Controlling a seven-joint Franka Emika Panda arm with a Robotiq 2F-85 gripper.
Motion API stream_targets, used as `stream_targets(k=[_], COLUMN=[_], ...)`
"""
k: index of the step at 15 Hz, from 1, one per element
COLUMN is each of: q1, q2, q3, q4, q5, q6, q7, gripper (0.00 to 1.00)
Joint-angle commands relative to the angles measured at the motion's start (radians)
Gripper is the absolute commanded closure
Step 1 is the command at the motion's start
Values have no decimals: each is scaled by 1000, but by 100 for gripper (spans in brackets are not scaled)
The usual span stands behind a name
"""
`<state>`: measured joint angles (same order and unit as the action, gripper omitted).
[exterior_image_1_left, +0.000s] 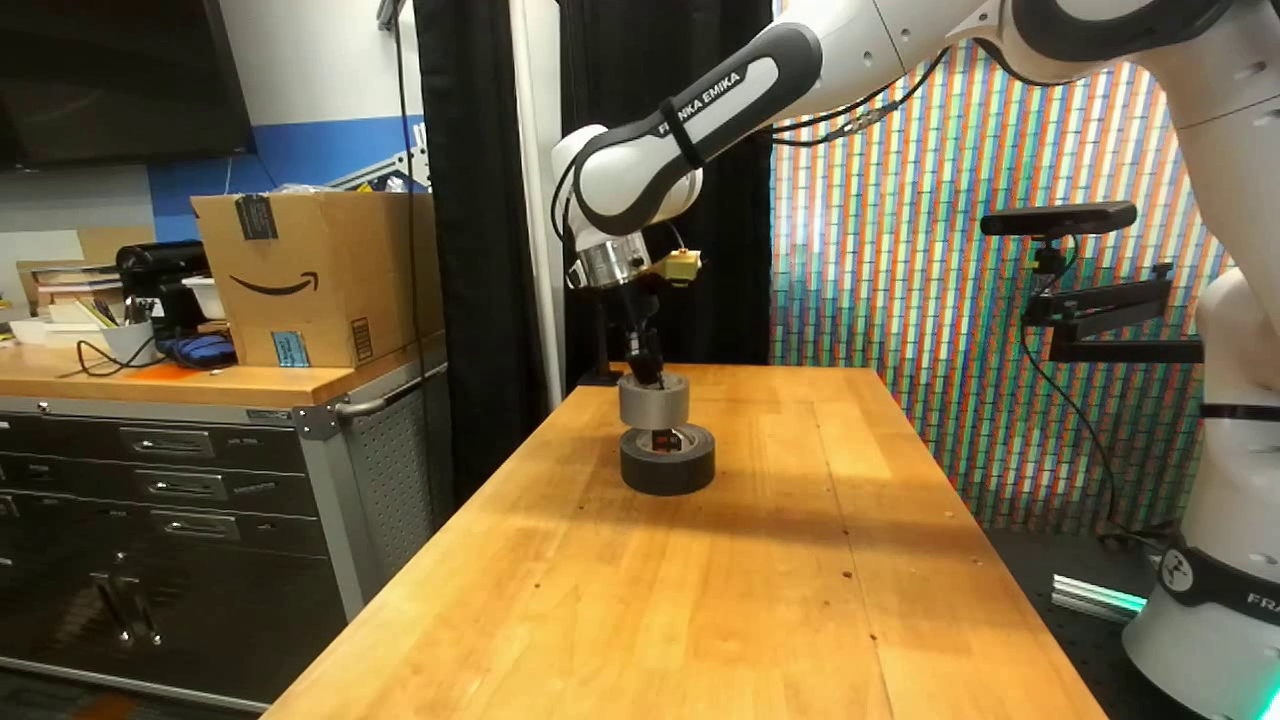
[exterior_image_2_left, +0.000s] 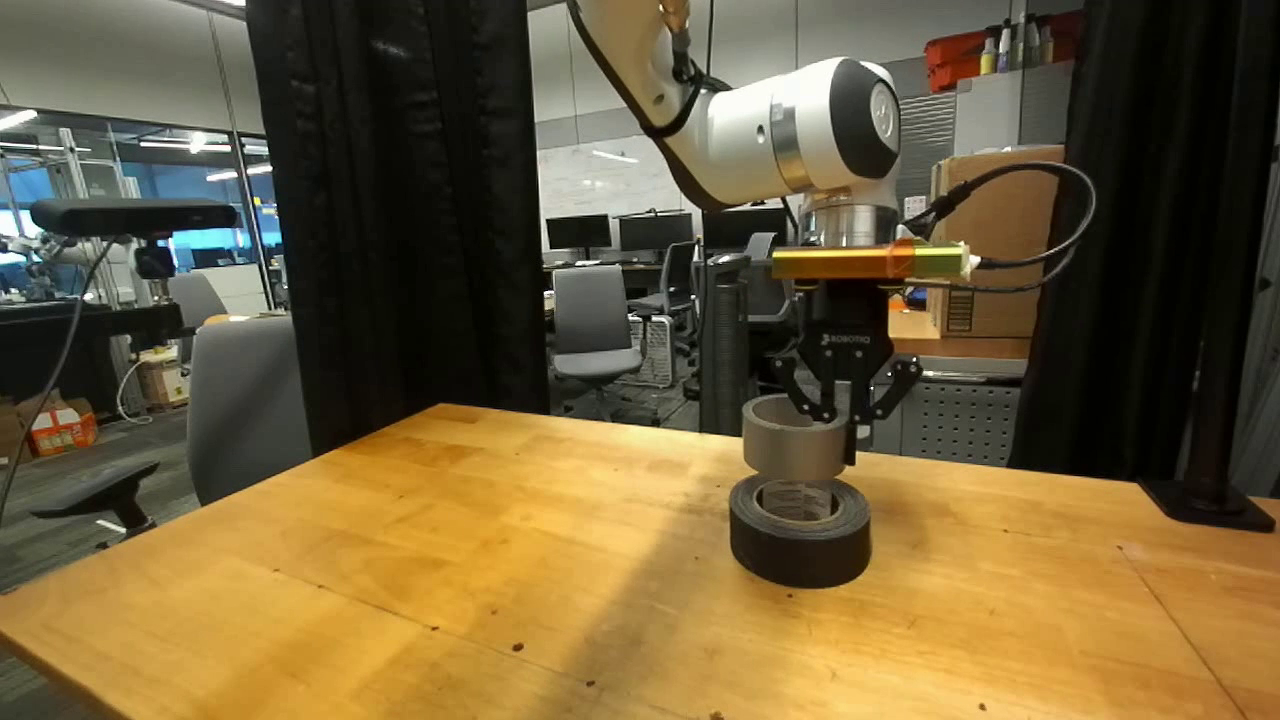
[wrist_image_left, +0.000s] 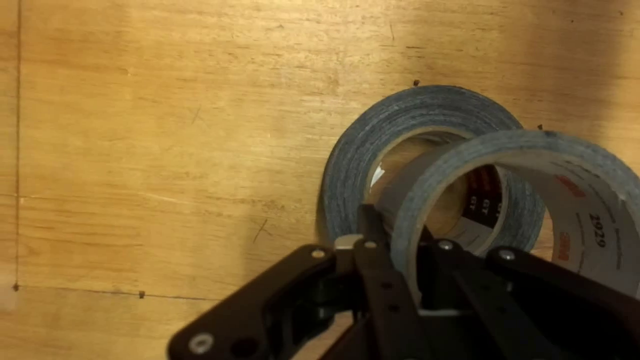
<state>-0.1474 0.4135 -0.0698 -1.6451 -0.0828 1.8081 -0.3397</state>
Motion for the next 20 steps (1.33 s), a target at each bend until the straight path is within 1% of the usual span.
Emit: stream_targets(k=[1,6,11,15,20], q1=[-20,-20,18,42,14], q2=[-4,-7,-12,-24,-44], q3=[2,2,9,20,7], q4=[14,5,-3,-23,-98], q5=[10,3,-16,-5,9], q6=[-14,-15,-29,-32,9], q7=[-16,4,67,99,76], gripper=[92,92,92,92,92])
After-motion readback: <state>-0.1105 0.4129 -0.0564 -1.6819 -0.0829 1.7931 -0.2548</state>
